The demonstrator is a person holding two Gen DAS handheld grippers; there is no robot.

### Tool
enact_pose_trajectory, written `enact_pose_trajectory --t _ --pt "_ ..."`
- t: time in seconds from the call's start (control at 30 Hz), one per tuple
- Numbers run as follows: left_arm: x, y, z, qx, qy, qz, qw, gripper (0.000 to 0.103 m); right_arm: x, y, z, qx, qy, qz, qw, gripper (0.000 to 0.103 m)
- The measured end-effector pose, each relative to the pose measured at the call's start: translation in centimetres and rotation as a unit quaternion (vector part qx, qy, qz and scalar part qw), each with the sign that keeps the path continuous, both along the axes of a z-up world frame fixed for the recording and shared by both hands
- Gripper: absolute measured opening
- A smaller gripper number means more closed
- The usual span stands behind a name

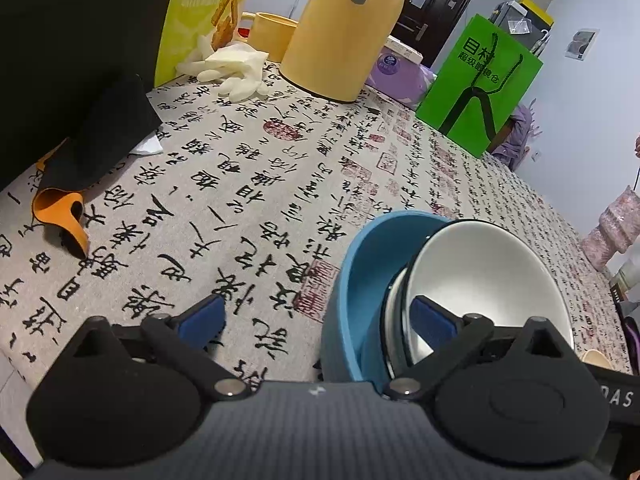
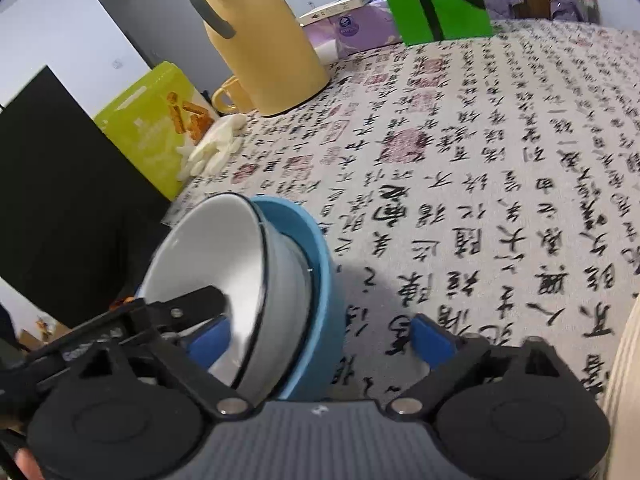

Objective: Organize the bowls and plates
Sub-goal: 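Lift the blue bowl with its nested white bowls using both tools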

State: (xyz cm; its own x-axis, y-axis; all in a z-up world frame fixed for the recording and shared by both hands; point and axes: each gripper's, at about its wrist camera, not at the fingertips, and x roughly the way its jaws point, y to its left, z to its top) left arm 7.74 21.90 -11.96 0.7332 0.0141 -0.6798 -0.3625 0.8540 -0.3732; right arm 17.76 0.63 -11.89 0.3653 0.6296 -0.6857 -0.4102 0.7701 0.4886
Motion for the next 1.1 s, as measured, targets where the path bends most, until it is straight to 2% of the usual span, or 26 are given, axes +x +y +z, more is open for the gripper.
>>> enact_pose_trajectory --t 0.23,0.53,0.87,1.1 --pt "0.0 -0.3 0.2 -0.029 -0.011 -0.020 0.9993 0.074 0.0 -0.3 -0.5 0.042 0.036 0.012 0.998 0.057" --pt "0.5 -0.2 -0.1 -0.079 -0.019 -0.039 0.9959 0.059 -0.2 -1.4 -0.9 0.075 0.056 0.003 0.996 0.055" --pt "0.5 -0.6 0.0 -0.077 -0.019 -0.031 0.9964 0.059 -0.5 -2.7 -1.3 0.104 0.071 -0.018 0.992 0.052" --pt "0.5 -0.8 0.2 -0.068 -0.021 -0.029 0.9970 0.059 -0.8 -3.4 -1.3 0.106 0.072 -0.025 0.991 0.049"
